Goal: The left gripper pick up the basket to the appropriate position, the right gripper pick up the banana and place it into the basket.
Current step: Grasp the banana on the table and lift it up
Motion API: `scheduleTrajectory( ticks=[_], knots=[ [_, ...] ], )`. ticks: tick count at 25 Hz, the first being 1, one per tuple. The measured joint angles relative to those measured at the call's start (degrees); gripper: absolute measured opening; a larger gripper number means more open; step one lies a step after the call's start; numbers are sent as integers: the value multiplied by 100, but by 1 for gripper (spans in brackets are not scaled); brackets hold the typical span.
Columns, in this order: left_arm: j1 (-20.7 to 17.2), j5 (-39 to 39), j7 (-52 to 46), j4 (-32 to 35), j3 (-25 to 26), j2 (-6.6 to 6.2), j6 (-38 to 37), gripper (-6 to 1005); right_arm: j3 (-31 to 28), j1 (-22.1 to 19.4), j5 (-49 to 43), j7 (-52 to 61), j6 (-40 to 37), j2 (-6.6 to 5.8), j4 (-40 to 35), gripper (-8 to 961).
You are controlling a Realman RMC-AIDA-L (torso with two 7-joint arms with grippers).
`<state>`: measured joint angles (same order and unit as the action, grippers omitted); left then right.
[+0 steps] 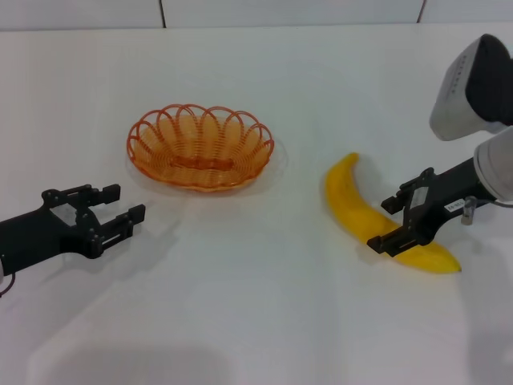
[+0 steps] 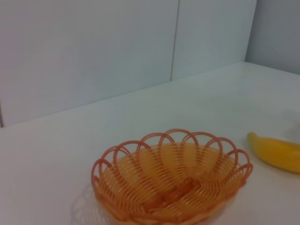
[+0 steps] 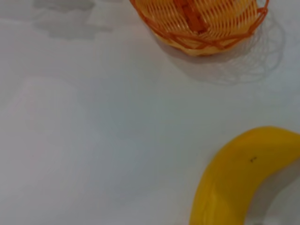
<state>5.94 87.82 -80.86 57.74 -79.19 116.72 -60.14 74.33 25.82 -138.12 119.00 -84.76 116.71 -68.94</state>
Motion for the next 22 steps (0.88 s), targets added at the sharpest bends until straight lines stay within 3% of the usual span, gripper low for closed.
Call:
scheduleTrajectory(
  ticks=[22],
  knots=[
    [135,9,10,-126,-16,-10,-15,525,-5,223,-145,189,112,-7,335,723]
  ],
)
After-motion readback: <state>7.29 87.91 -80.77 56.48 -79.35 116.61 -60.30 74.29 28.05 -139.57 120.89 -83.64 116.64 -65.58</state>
